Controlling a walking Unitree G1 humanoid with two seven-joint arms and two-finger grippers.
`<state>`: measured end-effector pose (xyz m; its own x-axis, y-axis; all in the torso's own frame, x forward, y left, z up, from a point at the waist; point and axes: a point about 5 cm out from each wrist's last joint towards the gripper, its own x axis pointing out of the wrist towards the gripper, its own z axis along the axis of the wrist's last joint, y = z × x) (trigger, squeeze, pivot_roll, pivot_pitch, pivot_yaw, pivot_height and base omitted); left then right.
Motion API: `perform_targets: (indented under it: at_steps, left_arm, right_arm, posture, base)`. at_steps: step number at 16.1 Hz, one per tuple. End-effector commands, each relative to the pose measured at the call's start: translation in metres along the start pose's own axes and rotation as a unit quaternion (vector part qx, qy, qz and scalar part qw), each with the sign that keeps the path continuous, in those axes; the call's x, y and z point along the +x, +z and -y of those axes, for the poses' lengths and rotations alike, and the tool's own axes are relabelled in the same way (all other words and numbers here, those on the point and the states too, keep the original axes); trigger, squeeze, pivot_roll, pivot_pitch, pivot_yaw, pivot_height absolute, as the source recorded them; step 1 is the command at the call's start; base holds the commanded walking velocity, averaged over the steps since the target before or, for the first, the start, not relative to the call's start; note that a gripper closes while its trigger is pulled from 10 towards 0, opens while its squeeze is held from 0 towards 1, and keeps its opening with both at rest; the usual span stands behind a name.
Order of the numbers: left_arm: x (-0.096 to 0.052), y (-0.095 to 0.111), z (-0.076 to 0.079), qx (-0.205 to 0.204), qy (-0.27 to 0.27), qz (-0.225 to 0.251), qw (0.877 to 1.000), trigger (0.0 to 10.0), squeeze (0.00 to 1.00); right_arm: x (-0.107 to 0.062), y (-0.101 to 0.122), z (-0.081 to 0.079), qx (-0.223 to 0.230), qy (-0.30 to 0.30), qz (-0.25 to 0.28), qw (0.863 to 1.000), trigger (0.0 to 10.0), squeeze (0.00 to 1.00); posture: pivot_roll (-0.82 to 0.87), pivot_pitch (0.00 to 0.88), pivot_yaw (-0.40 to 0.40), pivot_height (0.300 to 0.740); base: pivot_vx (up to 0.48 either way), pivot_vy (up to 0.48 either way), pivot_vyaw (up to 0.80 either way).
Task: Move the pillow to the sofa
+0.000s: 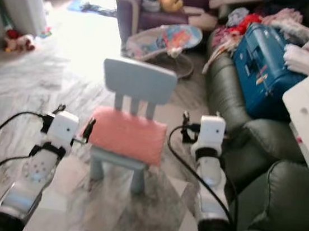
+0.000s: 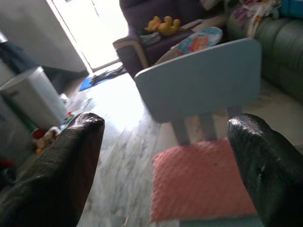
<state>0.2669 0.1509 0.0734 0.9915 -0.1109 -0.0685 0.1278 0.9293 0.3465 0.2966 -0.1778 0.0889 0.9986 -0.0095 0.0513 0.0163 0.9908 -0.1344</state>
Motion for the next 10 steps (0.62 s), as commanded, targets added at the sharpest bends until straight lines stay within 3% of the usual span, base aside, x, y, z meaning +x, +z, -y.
perform_targets:
  at_steps: [1, 10]
  left_arm:
    - [0.0015, 0.0013, 0.0067, -0.004, -0.012, -0.004, 1.0, 10.0, 0.0]
    - [0.0032, 0.0034, 0.0102, -0.004, -0.021, -0.001, 1.0, 10.0, 0.0]
  right_arm:
    - [-0.0033, -0.0044, 0.0104, -0.006, -0.014, -0.008, 1.0, 10.0, 0.0]
    - [-0.0022, -0.0039, 0.0066, -0.008, -0.008, -0.009, 1.0, 10.0, 0.0]
  posture:
    - [-0.01, 0.0, -0.033, 0.74]
    - [0.0, 0.0, -0.035, 0.74]
  base:
    - [0.255, 0.409, 0.0]
    - [0.027, 0.454, 0.0]
